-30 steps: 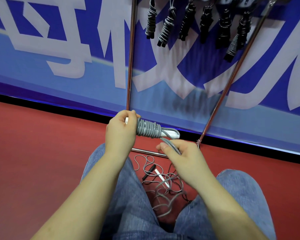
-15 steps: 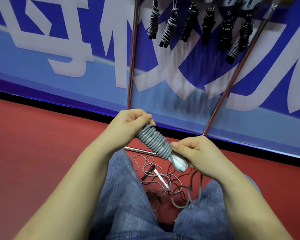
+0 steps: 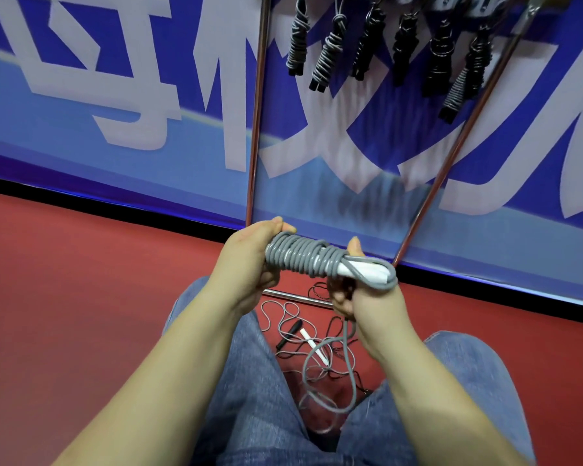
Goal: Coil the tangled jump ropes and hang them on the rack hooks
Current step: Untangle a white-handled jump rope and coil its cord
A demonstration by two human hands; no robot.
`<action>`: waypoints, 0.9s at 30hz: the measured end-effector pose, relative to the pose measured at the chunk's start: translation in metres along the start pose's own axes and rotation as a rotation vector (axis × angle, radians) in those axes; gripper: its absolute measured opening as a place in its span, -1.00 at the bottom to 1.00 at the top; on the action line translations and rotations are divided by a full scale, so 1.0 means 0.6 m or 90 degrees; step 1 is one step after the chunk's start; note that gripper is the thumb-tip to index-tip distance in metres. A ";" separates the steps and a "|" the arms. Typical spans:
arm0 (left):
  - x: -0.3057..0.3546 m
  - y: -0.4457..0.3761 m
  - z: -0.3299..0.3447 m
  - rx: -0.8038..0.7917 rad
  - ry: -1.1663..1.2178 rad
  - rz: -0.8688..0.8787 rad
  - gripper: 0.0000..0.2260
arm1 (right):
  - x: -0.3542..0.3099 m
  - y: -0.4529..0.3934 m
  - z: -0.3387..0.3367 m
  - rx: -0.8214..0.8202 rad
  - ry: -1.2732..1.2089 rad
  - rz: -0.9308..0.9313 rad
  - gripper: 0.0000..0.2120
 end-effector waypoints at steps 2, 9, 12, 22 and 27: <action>-0.006 -0.002 -0.001 0.034 0.009 -0.011 -0.72 | -0.007 -0.003 -0.005 0.063 0.069 -0.034 -0.56; 0.021 -0.004 -0.042 0.195 -0.233 0.129 -0.70 | 0.024 -0.002 -0.007 -0.018 0.238 0.030 -0.59; 0.026 0.000 -0.049 0.213 -0.299 0.181 -0.72 | 0.027 0.001 -0.009 -0.045 0.344 0.029 -0.72; 0.042 -0.002 -0.041 0.179 -0.428 0.209 -0.74 | -0.042 0.018 -0.034 0.040 0.663 -0.214 -0.79; 0.039 -0.013 -0.021 0.020 -0.429 0.160 -0.74 | -0.067 0.019 -0.058 0.093 0.604 -0.277 -0.85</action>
Point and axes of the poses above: each hand's wrist, its own y-axis away from the middle knuckle, its own z-axis out of the palm, x = y × z, the point moved 7 cm from there along -y, towards the middle knuckle, and after that the axes turned 6 degrees about z, right-handed, at the moved point
